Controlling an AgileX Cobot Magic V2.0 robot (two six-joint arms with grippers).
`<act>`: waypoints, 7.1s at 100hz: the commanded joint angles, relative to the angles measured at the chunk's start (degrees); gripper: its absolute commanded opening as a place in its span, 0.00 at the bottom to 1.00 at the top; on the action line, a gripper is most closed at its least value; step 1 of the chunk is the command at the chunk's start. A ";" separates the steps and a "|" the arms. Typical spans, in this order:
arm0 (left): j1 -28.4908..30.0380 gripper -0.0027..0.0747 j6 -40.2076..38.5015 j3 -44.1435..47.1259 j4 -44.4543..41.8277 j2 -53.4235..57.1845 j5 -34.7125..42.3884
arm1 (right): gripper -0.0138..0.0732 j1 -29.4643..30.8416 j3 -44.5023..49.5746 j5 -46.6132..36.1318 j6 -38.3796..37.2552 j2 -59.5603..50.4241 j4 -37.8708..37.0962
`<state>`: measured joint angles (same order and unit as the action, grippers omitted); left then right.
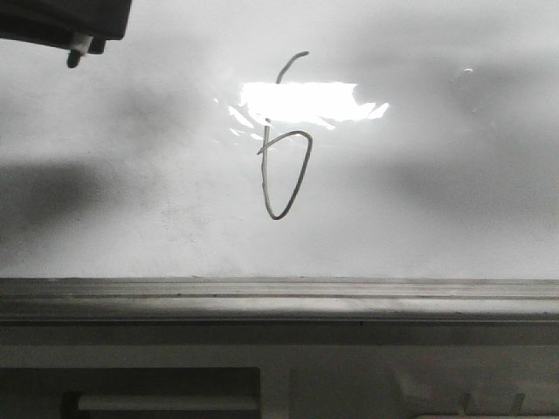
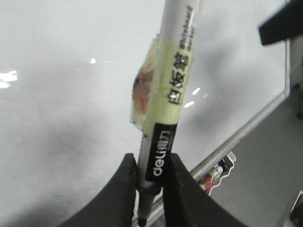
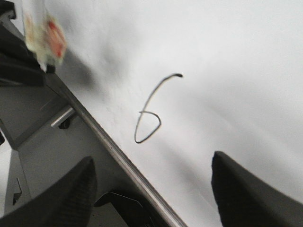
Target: Write number 6 on whiteboard
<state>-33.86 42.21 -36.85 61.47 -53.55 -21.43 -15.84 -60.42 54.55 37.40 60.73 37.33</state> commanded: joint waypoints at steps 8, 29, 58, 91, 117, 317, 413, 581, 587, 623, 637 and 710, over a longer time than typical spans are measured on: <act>0.08 0.01 -7.04 0.20 3.04 0.41 8.41 | 0.68 1.55 4.10 -3.15 -0.25 -5.34 2.04; 0.08 0.01 -7.79 0.21 4.24 -3.31 13.05 | 0.68 1.55 7.49 -3.98 -0.25 -7.14 2.19; -0.02 0.01 -7.67 0.21 1.76 -8.70 16.37 | 0.68 1.55 7.63 -4.54 -0.25 -7.14 3.22; -0.02 0.01 -7.67 0.21 1.76 -9.24 16.43 | 0.68 1.55 7.63 -5.64 -0.25 -7.14 3.22; -0.02 0.15 -7.09 0.21 1.76 -9.11 15.28 | 0.68 1.55 7.63 -5.76 -0.25 -7.14 3.22; -0.02 0.01 -6.70 20.71 -17.86 52.20 10.97 | 0.08 1.55 44.89 -31.94 7.38 -56.75 9.33; 1.71 0.01 -13.98 21.35 -33.72 51.67 11.87 | 0.08 1.55 44.89 -31.94 7.38 -56.75 9.97; 21.82 0.01 -35.34 39.15 -55.86 55.54 25.49 | 0.08 1.55 44.89 -31.94 7.38 -56.75 9.97; 21.82 0.01 -35.34 39.15 -55.86 55.54 25.49 | 0.08 1.55 44.89 -31.94 7.38 -56.75 9.97; 21.82 0.01 -35.34 39.15 -55.86 55.54 25.49 | 0.08 5.27 50.11 -49.18 -12.40 -56.75 -22.63; 21.82 0.01 -35.34 39.15 -55.86 55.54 25.49 | 0.08 13.03 54.70 -52.55 -13.21 -57.29 -25.95; 21.82 0.01 -35.34 39.15 -55.86 55.54 25.49 | 0.08 18.63 62.23 -52.97 -22.29 -62.37 -38.20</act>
<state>-12.23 7.64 -0.52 5.02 0.19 0.00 2.56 0.58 6.03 15.32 -0.66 -0.73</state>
